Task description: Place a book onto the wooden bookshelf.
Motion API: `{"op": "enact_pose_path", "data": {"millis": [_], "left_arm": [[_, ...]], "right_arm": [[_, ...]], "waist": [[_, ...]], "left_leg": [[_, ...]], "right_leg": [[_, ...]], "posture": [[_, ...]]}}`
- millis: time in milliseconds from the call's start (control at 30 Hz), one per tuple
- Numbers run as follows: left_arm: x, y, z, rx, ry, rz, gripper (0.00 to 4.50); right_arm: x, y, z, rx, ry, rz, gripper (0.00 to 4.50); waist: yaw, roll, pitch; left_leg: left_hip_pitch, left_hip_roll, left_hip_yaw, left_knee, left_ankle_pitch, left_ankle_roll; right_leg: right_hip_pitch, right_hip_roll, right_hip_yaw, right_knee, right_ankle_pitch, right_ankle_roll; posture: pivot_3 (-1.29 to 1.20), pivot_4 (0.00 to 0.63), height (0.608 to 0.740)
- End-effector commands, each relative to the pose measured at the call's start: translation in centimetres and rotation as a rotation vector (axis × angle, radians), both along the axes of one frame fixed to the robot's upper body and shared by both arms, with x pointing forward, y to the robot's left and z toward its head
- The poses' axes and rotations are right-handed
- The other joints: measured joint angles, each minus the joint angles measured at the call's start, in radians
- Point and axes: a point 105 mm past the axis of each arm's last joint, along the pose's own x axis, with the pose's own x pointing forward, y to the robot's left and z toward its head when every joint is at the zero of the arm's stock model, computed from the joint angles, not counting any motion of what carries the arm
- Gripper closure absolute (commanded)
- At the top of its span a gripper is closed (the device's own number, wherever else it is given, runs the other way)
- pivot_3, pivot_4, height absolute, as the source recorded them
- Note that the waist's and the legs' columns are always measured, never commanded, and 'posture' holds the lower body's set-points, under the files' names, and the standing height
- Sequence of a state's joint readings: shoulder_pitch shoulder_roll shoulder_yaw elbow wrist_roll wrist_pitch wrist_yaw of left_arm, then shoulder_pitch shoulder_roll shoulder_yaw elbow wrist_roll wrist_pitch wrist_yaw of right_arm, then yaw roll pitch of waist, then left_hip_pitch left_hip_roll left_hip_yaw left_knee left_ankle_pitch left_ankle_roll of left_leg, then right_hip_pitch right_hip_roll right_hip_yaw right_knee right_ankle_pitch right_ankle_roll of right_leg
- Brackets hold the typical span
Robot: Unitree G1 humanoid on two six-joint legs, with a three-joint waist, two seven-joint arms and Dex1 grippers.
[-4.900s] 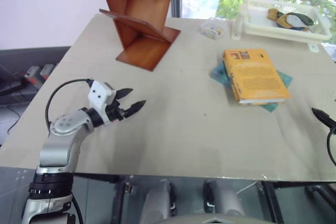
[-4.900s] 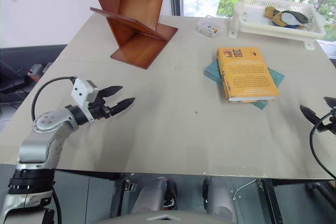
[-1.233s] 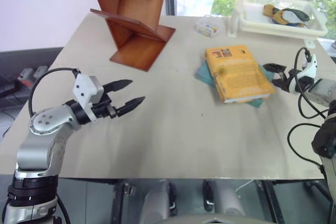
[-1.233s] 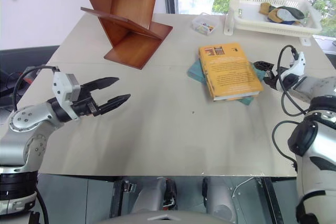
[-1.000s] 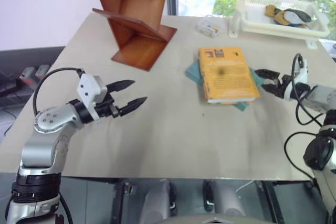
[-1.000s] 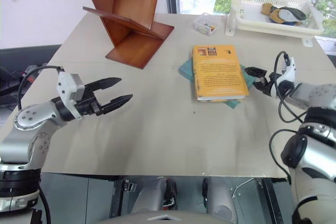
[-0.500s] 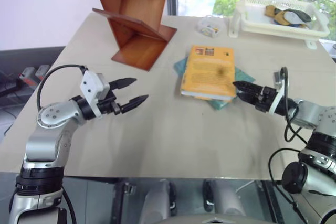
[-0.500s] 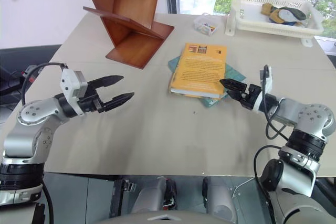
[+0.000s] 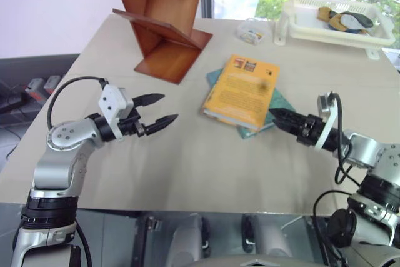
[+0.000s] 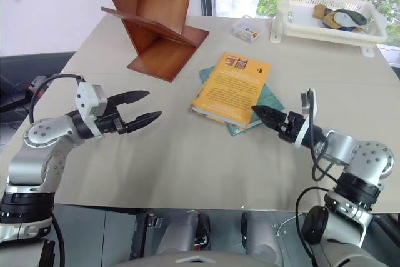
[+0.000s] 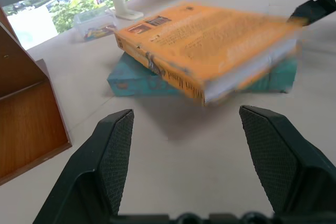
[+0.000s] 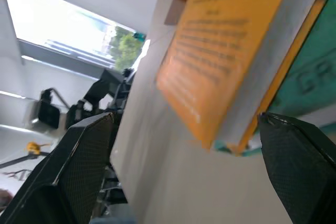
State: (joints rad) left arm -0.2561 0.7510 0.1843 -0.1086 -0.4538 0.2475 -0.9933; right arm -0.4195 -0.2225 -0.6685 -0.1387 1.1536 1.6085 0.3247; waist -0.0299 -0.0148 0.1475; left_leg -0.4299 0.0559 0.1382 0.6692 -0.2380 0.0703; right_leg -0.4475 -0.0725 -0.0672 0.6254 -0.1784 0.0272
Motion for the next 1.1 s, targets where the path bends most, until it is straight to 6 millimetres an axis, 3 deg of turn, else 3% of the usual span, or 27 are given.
{"op": "enact_pose_path", "data": {"millis": [33,100,200,400,567,667,833,967,1100], "left_arm": [[0.0,-0.2,1.0,0.013,-0.044,-0.019,0.96],[0.1,-0.3,1.0,0.014,-0.044,-0.025,0.96],[0.2,-0.4,1.0,0.016,-0.044,-0.030,0.96],[0.6,-0.4,1.2,0.022,-0.049,-0.042,0.96],[0.9,-0.6,1.4,0.024,-0.057,-0.051,0.96],[1.1,-0.9,1.3,0.025,-0.062,-0.061,0.96],[1.3,-1.0,1.5,0.023,-0.071,-0.066,0.96],[1.1,-1.0,1.5,0.022,-0.077,-0.061,0.96],[0.9,-0.8,1.5,0.022,-0.083,-0.047,0.96]], "right_arm": [[-1.8,1.0,0.1,-0.039,-0.043,0.063,0.00],[-2.7,0.9,-0.9,-0.128,-0.036,0.061,0.00],[-2.3,-1.1,-1.3,-0.235,-0.084,-0.035,0.00],[-0.4,-6.4,0.8,-0.501,-0.409,-0.266,0.00],[1.5,-7.6,0.7,-0.748,-0.547,-0.326,0.00],[4.7,-7.3,1.1,-0.689,-0.543,-0.464,0.00],[7.8,-7.0,1.2,-0.589,-0.499,-0.552,0.00],[9.5,-6.7,0.5,-0.481,-0.423,-0.577,0.00],[10.0,-5.2,-0.8,-0.387,-0.354,-0.521,0.00]], "waist": [[0.000,0.000,0.000],[0.002,0.000,0.000],[0.006,0.000,0.000],[0.016,0.000,0.000],[0.015,0.000,0.000],[0.009,-0.001,0.000],[0.018,0.000,0.000],[0.019,-0.001,0.000],[0.016,0.000,0.000]], "left_leg": [[0.000,0.000,0.000,0.000,0.000,0.000],[0.000,0.000,0.000,0.000,0.000,0.000],[0.000,0.000,0.000,0.000,0.000,0.001],[0.001,0.000,0.000,0.001,-0.002,0.004],[0.001,0.000,-0.001,0.001,0.000,0.000],[0.001,0.000,0.000,0.001,0.001,-0.001],[0.001,0.000,-0.001,0.002,0.002,-0.002],[-0.001,0.000,-0.001,0.001,0.002,-0.002],[-0.001,0.000,-0.001,0.001,0.002,-0.003]], "right_leg": [[0.000,0.000,0.000,0.000,0.000,0.000],[0.000,0.000,0.000,0.000,0.000,0.000],[0.000,-0.001,0.000,-0.001,-0.002,-0.003],[0.000,0.000,0.000,-0.001,-0.005,0.000],[0.000,0.000,0.000,-0.001,-0.005,0.000],[0.000,0.001,0.000,-0.001,-0.005,0.000],[0.000,0.001,0.000,0.000,-0.004,-0.001],[0.000,0.001,-0.001,0.000,-0.002,-0.003],[0.000,0.001,-0.001,0.000,0.000,0.000]], "posture": [[0.00,0.150,0.712],[0.00,0.150,0.712],[0.00,0.150,0.712],[0.00,0.150,0.712],[0.00,0.150,0.712],[0.00,0.150,0.712],[0.00,0.150,0.712],[0.00,0.150,0.712],[0.00,0.150,0.712]]}}
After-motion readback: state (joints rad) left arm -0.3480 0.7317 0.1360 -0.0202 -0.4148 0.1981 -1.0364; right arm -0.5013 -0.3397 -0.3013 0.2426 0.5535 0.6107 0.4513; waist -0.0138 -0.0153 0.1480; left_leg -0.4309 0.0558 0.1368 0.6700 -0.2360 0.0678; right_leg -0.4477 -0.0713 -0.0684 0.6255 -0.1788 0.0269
